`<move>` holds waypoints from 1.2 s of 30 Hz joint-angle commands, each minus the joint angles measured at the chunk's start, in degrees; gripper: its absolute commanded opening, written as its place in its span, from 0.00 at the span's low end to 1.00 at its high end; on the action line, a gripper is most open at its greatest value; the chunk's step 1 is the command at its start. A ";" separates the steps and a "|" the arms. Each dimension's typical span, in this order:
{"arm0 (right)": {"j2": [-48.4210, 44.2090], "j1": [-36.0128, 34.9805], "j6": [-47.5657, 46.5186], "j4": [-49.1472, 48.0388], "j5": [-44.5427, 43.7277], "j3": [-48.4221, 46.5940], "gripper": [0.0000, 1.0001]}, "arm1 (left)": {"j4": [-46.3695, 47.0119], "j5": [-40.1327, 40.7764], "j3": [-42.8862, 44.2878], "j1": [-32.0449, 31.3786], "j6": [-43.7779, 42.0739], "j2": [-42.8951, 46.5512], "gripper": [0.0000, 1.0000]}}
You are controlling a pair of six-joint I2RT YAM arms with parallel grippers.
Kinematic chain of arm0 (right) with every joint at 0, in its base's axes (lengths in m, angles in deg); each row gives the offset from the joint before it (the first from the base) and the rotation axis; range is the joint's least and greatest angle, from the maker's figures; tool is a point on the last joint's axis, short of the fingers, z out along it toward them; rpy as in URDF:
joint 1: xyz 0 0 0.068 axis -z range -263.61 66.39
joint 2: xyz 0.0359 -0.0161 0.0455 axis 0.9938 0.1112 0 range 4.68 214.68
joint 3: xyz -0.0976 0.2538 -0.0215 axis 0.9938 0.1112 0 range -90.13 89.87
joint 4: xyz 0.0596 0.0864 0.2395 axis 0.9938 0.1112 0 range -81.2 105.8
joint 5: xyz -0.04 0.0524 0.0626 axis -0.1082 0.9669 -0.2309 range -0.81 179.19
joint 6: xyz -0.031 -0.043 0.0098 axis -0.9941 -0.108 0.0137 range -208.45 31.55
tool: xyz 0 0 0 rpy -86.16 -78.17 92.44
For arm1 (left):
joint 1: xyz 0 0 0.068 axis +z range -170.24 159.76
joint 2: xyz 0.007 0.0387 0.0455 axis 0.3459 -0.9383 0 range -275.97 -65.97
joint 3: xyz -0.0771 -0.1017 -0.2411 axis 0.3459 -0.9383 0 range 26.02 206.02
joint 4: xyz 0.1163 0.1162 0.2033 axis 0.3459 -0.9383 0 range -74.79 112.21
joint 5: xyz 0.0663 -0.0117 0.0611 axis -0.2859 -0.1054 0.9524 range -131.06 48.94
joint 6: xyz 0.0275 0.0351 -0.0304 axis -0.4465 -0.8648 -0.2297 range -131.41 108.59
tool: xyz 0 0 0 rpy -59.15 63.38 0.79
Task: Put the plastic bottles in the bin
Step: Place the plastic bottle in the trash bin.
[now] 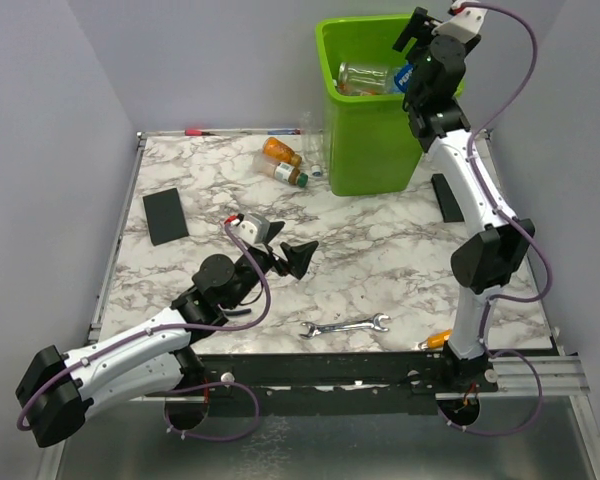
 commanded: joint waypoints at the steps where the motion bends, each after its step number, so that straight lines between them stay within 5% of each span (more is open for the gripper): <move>1: -7.53 -0.94 3.58 2.65 5.40 -4.22 0.87 | -0.69 0.64 0.61 -0.41 -0.29 1.33 0.99; 7: -15.61 -1.58 4.31 3.63 7.18 -0.20 0.87 | -0.84 0.87 0.59 -0.72 -0.19 1.77 0.99; 17: -28.71 -0.27 7.67 1.82 3.00 22.12 0.86 | -2.60 4.22 1.12 -2.07 -0.66 2.04 0.99; 23: -25.63 11.22 23.29 12.78 13.71 20.88 0.85 | -3.53 5.90 1.41 -3.11 -1.68 2.05 0.99; 36: -21.82 12.64 26.14 11.29 18.67 25.02 0.76 | -4.29 6.23 1.94 -3.38 -2.32 1.39 0.99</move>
